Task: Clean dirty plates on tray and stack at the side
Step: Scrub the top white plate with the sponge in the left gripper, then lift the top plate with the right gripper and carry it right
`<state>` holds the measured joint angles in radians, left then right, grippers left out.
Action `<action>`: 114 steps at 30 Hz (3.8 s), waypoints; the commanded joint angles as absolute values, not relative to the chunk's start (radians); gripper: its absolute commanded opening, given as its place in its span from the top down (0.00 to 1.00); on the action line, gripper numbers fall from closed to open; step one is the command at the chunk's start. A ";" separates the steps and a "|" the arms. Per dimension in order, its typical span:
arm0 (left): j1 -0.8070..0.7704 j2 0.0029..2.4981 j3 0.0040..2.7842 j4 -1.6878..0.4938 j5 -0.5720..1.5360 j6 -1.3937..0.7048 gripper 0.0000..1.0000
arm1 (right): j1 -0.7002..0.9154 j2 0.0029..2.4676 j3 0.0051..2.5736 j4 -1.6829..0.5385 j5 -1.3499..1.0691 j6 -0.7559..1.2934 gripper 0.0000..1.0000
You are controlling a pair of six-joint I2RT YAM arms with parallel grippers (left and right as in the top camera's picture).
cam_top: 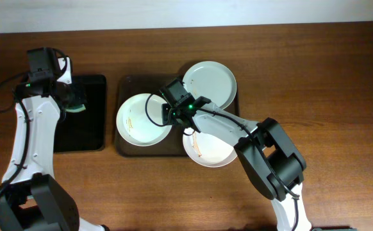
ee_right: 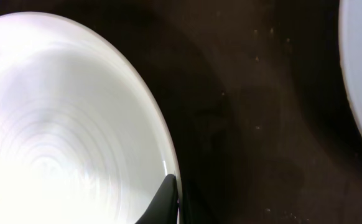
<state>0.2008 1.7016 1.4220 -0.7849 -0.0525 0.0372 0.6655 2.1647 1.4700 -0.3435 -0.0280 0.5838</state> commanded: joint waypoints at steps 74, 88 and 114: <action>-0.110 2.161 1.479 -0.917 -0.011 -0.086 0.99 | 0.594 2.180 1.483 -0.419 -0.151 0.663 0.96; -0.012 2.159 2.109 -1.370 -0.079 -0.081 0.99 | 0.594 2.093 1.529 -0.468 -0.112 0.511 0.96; 0.081 2.162 2.108 -1.354 0.094 -0.036 0.99 | 0.995 1.864 1.538 -0.171 1.359 -0.258 0.96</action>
